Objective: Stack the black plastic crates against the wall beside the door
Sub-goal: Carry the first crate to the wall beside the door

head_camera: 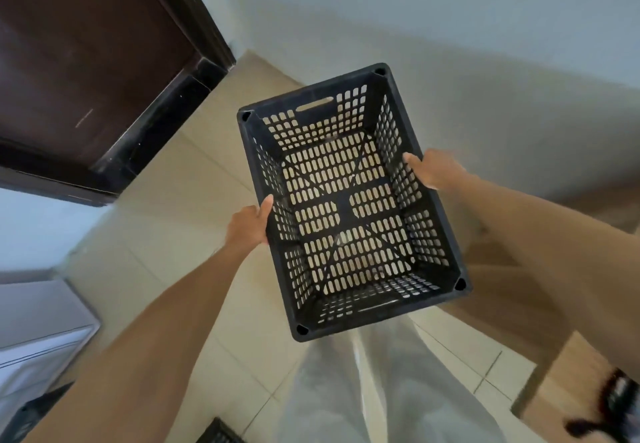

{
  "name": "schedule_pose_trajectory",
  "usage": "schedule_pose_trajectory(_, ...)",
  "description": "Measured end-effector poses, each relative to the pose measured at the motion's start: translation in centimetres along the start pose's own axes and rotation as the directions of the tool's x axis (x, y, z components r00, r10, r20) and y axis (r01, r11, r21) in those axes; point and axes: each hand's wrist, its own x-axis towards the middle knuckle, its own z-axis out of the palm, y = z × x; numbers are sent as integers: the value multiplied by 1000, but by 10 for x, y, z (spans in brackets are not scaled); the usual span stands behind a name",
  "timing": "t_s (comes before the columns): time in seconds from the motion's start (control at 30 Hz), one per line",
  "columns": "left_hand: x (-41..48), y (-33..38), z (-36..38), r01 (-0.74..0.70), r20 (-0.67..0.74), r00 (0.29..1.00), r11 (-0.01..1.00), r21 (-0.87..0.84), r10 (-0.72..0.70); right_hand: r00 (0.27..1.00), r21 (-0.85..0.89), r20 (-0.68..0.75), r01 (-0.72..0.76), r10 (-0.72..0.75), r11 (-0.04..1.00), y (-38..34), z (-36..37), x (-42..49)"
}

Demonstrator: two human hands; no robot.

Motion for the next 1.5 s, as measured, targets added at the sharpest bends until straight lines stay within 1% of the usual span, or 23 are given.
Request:
schedule_pose_trajectory(0.1, 47, 14, 9, 0, 32, 999, 1000, 3, 0, 1000, -19, 18, -22, 23, 1000, -15, 0, 48)
schedule_pose_trajectory(0.23, 104, 18, 11, 41, 107, 993, 999, 1, -41, 996, -41, 75, -45, 48, 998, -47, 4, 109)
schedule_pose_trajectory(0.27, 119, 17, 12, 66, 118, 991, 997, -35, -62, 994, -51, 91, -48, 52, 998, -56, 6, 124)
schedule_pose_trajectory(0.37, 170, 11, 14, 93, 178, 978, 993, 77, -106, 990, -72, 118, -66, 75, 995, -80, 17, 171)
schedule_pose_trajectory(0.43, 205, 5, 20, 117, 192, 970, 977, 179, -151, 989, -83, 135, -44, 55, 996, -96, 28, 204)
schedule_pose_trajectory(0.5, 238, 2, 31, 162, 197, 960, 970, 181, -197, 990, -92, 135, -39, 51, 995, -106, 41, 234)
schedule_pose_trajectory(0.6, 278, 1, 48, 183, 191, 960, 976, 122, -204, 991, -112, 122, -41, 54, 993, -116, 61, 275)
schedule_pose_trajectory(0.73, 319, 6, 80, 206, 157, 964, 977, 54, -212, 987, -82, 125, -93, 103, 992, -120, 85, 327)
schedule_pose_trajectory(0.87, 357, 15, 110, 187, 192, 962, 981, 57, -194, 981, -18, 111, -157, 158, 987, -115, 100, 375)
schedule_pose_trajectory(0.97, 384, 21, 128, 148, 221, 961, 983, 109, -169, 974, 52, 115, -200, 193, 978, -108, 108, 409)
schedule_pose_trajectory(1.07, 405, 20, 146, 176, 226, 958, 984, 14, -175, 973, 96, 108, -214, 203, 972, -108, 113, 435)
schedule_pose_trajectory(1.13, 413, 19, 154, 159, 267, 953, 987, -31, -145, 976, 111, 127, -192, 178, 975, -109, 118, 450)
schedule_pose_trajectory(1.23, 420, 18, 172, 136, 268, 958, 985, -104, -104, 978, 135, 147, -169, 149, 976, -110, 121, 473)
schedule_pose_trajectory(1.3, 419, 18, 183, 159, 266, 958, 967, -200, -103, 976, 148, 165, -166, 141, 975, -109, 124, 483)
schedule_pose_trajectory(1.37, 418, 16, 191, 181, 288, 952, 953, -243, -107, 974, 146, 179, -166, 138, 975, -110, 129, 487)
schedule_pose_trajectory(1.43, 417, 18, 196, 197, 319, 942, 942, -273, -104, 967, 222, 205, -198, 153, 955, -109, 134, 492)
schedule_pose_trajectory(1.5, 415, 18, 198, 220, 321, 939, 931, -290, -122, 959, 282, 241, -219, 152, 934, -107, 137, 492)
